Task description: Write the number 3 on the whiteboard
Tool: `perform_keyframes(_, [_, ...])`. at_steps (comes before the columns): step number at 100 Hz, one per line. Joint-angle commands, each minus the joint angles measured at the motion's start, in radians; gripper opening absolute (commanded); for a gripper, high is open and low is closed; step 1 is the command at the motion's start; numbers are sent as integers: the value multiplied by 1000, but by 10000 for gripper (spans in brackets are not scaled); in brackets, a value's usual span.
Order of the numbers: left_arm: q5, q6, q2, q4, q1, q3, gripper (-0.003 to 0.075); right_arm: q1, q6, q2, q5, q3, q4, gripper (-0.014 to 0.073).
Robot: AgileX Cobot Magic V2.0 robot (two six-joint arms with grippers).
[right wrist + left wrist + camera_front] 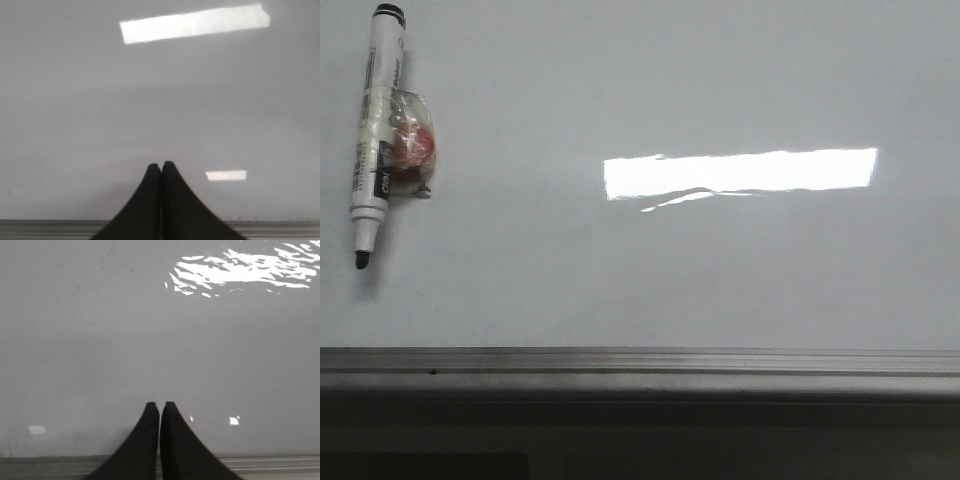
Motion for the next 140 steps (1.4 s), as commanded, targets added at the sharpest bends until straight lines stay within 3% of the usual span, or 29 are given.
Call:
perform_keyframes(1, [-53,-7,-25,-3,2,33,-20,-9,-5,-15,-13,23,-14,-66])
perform_keyframes(47, [-69,-7,-25,-3,2,33,-20,-9,-5,-15,-125,23,-5,-66])
perform_keyframes(73, [-258,-7,-25,-16,2,33,-20,-9,-5,-15,-146,23,0,-66])
perform_keyframes(88, [-246,-62,-25,-27,2,20,-20,-9,-5,-2,-168,23,51,-66])
perform_keyframes(118, [-106,-75,145,-27,2,-167,-20,-5,-5,259,-55,-106,158,-66])
perform_keyframes(140, [-122,-75,236,-25,2,-227,-19,-5,-5,426,-152,-177,166,-66])
